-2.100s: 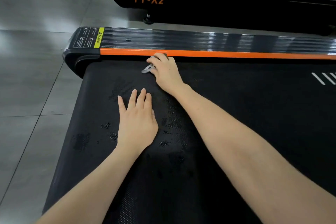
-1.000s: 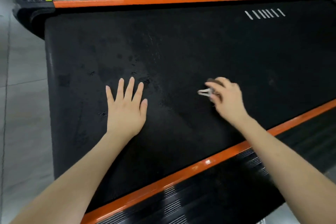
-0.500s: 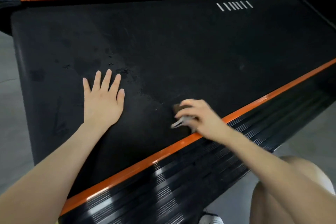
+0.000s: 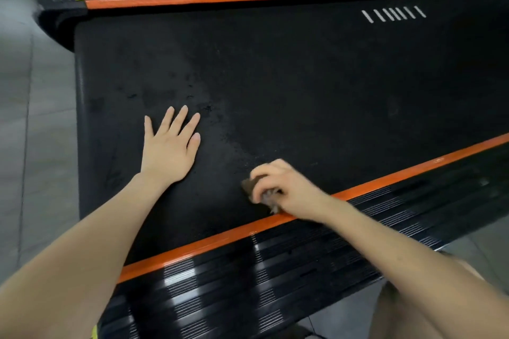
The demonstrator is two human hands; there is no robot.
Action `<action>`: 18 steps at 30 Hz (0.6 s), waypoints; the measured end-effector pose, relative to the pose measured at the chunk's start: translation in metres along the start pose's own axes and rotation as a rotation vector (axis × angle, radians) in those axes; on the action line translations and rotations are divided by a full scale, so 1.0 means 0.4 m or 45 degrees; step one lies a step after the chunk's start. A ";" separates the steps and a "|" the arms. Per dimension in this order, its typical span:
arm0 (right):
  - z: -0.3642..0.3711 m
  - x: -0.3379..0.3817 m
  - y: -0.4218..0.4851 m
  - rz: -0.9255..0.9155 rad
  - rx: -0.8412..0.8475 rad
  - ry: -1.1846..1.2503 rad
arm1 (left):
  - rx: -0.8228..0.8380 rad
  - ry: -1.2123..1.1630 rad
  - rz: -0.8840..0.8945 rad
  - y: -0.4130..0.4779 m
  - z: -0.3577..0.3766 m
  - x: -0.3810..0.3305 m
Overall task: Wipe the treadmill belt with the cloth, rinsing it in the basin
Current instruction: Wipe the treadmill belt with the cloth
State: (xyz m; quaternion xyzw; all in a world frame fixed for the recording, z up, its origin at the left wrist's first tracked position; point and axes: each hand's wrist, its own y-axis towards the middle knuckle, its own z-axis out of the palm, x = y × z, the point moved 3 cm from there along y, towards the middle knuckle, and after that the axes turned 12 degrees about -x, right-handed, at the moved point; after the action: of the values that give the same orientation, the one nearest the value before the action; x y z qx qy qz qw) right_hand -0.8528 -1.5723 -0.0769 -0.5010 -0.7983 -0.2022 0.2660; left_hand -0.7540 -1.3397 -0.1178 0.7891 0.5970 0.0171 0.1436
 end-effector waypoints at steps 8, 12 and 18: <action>-0.170 -0.169 -0.079 0.504 -0.537 -0.067 | 0.006 0.071 -0.336 -0.022 -0.032 0.076; -0.008 -0.022 -0.010 0.295 -0.535 0.222 | -0.005 0.095 -0.473 -0.054 -0.030 0.092; 0.051 -0.009 0.074 -0.402 -0.070 -0.255 | 0.003 0.112 -0.463 -0.051 -0.029 0.085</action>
State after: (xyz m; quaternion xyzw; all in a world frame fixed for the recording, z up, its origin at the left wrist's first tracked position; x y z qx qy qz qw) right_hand -0.8292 -1.5504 -0.0932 -0.3941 -0.8838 -0.2121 0.1363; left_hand -0.7658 -1.3001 -0.1166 0.6668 0.7355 0.0247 0.1172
